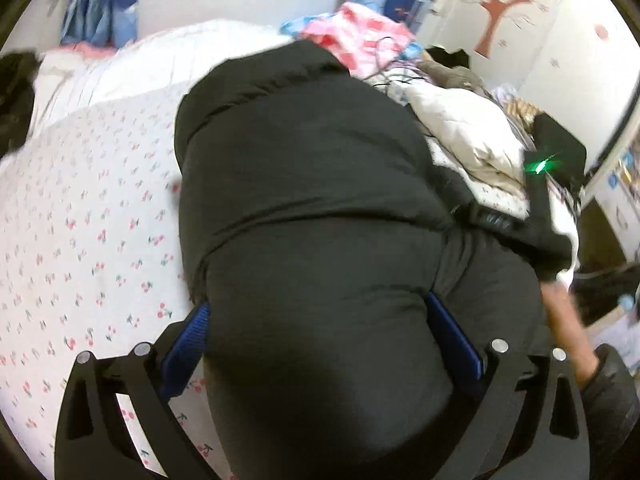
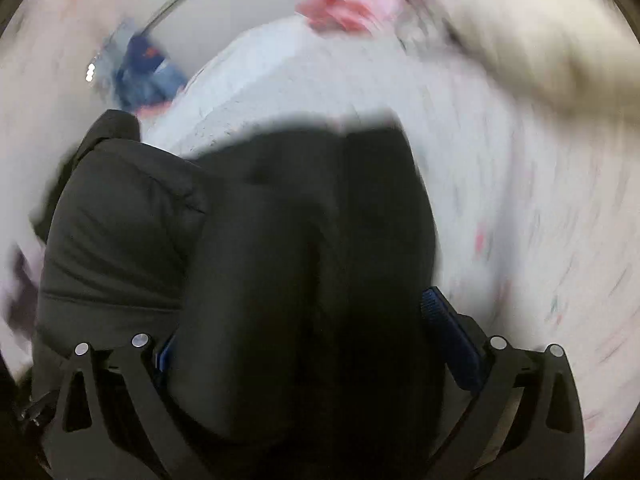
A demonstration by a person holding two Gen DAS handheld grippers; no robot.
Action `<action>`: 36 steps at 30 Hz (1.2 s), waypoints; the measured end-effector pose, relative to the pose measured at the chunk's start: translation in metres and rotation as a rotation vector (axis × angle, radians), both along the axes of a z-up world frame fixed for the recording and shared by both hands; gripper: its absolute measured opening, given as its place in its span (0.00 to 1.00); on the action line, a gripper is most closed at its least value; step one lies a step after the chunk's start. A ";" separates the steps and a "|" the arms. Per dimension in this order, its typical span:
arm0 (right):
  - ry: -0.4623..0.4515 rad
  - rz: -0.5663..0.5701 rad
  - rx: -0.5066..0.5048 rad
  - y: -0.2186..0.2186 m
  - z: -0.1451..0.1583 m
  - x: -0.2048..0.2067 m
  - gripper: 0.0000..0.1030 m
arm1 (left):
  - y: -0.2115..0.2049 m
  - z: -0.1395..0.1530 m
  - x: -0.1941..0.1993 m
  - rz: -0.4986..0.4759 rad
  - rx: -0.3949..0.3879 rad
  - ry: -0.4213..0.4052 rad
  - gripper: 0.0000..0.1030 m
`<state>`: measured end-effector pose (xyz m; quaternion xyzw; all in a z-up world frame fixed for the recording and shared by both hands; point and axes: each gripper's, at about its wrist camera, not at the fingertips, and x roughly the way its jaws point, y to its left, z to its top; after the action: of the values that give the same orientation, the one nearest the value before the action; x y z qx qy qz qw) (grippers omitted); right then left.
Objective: Fold large clothes
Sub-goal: 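Lower the black jacket bundle onto the bed with both tools gripping it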
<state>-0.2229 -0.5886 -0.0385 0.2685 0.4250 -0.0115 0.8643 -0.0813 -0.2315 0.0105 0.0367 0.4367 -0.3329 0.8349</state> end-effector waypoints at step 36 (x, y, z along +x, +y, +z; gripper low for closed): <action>0.121 0.481 0.043 0.188 0.005 0.063 0.94 | 0.181 -0.042 0.010 0.347 0.055 0.072 0.95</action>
<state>-0.1595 -0.4006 -0.0337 0.1767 0.5280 0.1872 0.8093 -0.0711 -0.0503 -0.0317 -0.0284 0.4748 -0.1729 0.8624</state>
